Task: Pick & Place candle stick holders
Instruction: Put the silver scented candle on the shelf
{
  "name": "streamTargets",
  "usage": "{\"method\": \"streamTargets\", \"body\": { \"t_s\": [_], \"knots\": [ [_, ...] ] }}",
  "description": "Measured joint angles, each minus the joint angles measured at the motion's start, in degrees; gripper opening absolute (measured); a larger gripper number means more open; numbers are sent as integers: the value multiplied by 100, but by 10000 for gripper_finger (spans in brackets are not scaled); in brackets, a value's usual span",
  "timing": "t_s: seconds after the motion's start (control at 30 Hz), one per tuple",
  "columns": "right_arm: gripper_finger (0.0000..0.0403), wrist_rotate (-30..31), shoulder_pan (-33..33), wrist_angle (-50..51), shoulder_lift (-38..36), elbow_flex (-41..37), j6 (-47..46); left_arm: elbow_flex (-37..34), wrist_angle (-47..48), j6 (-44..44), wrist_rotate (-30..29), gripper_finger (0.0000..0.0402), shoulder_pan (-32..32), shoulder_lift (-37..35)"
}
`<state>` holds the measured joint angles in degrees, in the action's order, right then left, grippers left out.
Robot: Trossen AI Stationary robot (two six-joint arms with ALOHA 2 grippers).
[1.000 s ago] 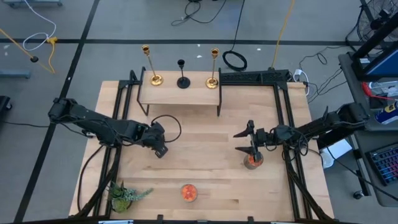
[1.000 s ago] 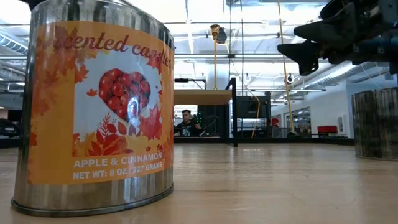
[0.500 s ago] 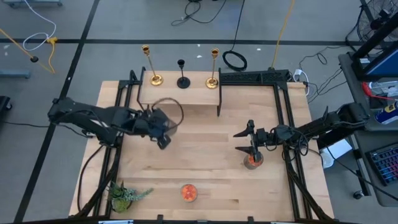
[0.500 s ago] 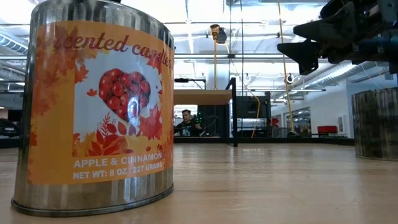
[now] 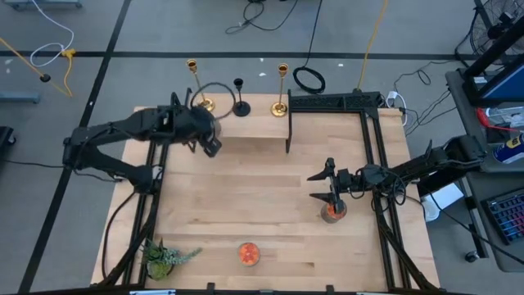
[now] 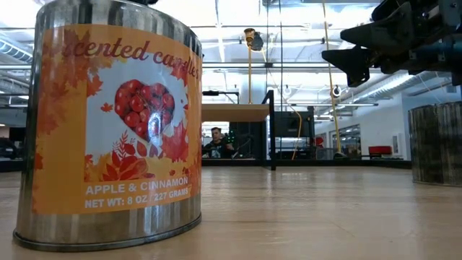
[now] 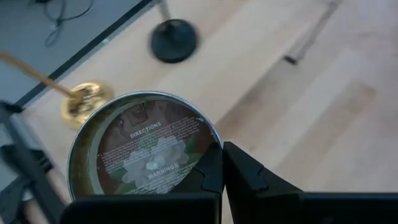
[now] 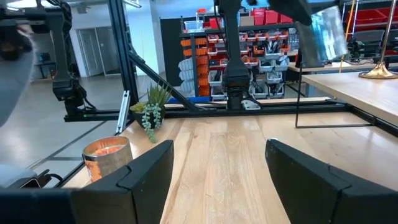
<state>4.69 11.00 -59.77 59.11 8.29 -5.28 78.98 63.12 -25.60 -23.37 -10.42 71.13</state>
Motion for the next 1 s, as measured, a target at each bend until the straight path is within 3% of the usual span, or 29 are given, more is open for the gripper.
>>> {"method": "streamTargets", "body": {
  "t_s": [0.2, 0.4, 1.0],
  "knots": [
    [254, 0, -1, 0, 0, 0, 13, 0, 20, 279, 392, 4, -870, 0],
    [254, 0, 0, 0, 1, 0, 15, 0, 62, 336, 419, 4, -1387, 99],
    [254, 0, -2, 2, 2, 2, 42, 9, 65, 713, 766, 7, -1855, 683]
  ]
}}
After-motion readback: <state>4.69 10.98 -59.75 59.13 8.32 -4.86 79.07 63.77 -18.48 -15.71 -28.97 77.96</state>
